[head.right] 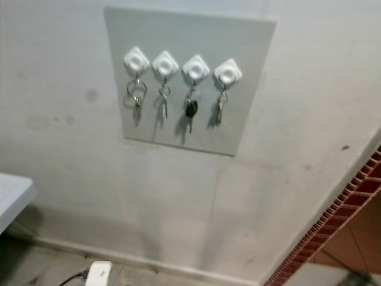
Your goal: Hang keys on a hook
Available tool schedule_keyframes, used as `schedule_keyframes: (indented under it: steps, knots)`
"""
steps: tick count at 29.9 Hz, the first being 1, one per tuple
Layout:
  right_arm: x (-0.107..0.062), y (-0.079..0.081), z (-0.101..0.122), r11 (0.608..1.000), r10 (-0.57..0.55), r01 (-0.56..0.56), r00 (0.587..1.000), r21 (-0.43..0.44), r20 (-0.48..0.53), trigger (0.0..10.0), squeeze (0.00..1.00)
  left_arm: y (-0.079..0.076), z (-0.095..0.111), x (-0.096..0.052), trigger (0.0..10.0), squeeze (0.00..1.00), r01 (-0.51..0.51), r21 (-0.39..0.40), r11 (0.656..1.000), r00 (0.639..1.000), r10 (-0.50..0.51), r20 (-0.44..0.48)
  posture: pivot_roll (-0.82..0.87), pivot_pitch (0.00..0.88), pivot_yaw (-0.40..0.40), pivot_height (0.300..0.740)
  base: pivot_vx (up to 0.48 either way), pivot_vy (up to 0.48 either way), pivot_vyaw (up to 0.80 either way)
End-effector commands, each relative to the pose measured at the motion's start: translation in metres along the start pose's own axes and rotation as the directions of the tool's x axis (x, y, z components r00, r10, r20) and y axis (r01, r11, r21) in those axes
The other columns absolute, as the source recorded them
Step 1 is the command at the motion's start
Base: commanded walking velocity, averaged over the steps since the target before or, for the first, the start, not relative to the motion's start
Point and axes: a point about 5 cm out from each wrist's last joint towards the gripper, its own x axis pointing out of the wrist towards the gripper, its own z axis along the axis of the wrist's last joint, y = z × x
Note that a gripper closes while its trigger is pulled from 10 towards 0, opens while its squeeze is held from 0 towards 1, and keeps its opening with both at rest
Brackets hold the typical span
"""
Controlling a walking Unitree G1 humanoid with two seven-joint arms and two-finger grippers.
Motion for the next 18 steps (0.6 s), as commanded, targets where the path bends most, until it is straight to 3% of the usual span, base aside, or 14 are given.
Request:
schedule_keyframes:
  steps: [1,18]
  knots:
    - [-0.0016,-0.0086,-0.0038,1.0,-0.019,0.019,1.0,0.002,-0.016,10.0,0.0,-0.0096,0.0034,0.002,10.0,0.0,0.022,0.008,1.0,1.0,-0.022,0.007,-0.02,0.0,-0.011,0.74,0.0,-0.405,0.0]
    - [-0.0027,-0.009,-0.0082,1.0,-0.021,0.021,0.999,0.013,-0.03,10.0,0.0,-0.0094,0.0038,0.0021,10.0,0.0,0.018,0.006,1.0,1.0,-0.018,0.007,-0.02,0.0,-0.01,0.74,0.0,-0.401,0.0]
